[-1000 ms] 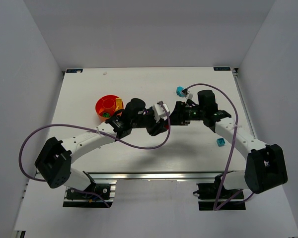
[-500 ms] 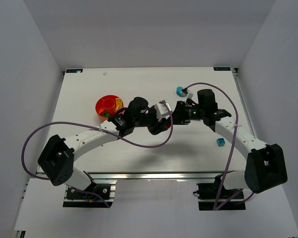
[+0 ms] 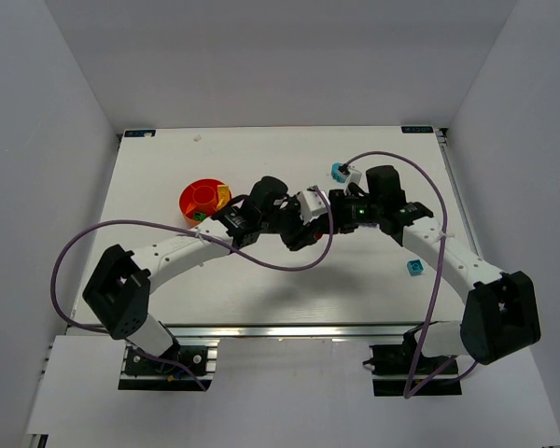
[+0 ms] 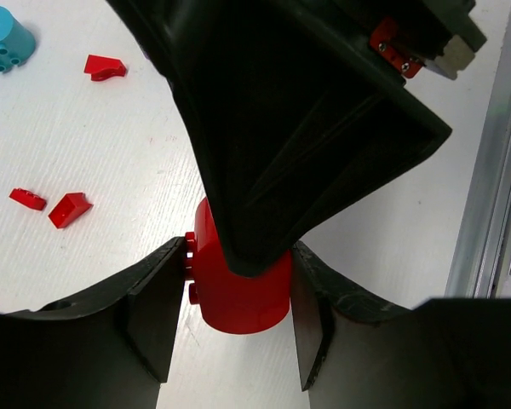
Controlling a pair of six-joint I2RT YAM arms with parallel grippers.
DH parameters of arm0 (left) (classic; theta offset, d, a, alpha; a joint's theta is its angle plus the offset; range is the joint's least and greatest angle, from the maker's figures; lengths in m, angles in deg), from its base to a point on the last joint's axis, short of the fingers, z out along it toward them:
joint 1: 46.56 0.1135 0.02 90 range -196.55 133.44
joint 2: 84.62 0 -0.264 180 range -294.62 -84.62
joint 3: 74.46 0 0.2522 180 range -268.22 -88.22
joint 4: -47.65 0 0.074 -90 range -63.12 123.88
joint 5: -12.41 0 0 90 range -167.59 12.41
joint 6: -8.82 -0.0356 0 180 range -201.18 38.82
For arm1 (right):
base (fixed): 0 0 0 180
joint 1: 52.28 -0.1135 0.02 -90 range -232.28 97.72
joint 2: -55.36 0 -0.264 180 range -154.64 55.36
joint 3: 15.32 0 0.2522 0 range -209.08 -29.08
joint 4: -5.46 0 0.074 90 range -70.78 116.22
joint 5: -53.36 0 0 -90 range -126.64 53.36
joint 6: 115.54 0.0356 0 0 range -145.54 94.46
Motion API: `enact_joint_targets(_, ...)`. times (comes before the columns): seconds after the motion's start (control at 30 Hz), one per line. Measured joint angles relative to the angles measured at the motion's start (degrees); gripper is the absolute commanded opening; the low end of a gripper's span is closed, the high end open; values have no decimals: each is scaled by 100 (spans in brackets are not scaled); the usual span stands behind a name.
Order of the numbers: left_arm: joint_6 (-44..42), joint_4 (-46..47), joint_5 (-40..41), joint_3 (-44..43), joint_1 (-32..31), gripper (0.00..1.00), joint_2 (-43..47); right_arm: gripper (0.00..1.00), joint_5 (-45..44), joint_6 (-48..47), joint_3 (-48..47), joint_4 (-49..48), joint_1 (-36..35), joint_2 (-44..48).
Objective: Sort the legos into containers by color
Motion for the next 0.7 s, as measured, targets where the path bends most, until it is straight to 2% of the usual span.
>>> enact_joint_targets(0.2, -39, -195, -7, -166, 0, 67, -127, 9, -234, -321, -79, 107, -166, 0)
enact_joint_targets(0.3, -42, -243, -7, -223, 0, 66, -168, 10, -328, -431, -85, 109, -249, 0)
enact_joint_targets(0.37, -39, -278, -11, -227, 0, 61, -168, 13, -363, -492, -85, 109, -271, -2)
enact_joint_targets(0.4, -44, -295, -15, -229, 0, 57, -168, 18, -380, -507, -85, 109, -280, -2)
enact_joint_targets(0.43, -63, -315, -15, -234, 0, 48, -168, 24, -398, -507, -85, 111, -286, -2)
enact_joint_targets(0.5, -111, -326, -4, -238, -4, 38, -173, 37, -444, -485, -87, 118, -286, -2)
enact_joint_targets(0.67, -105, -354, -13, -247, -7, 29, -181, 54, -439, -503, -87, 125, -289, -2)
enact_joint_targets(0.7, -103, -372, -31, -247, -7, 28, -179, 62, -463, -544, -87, 127, -286, -2)
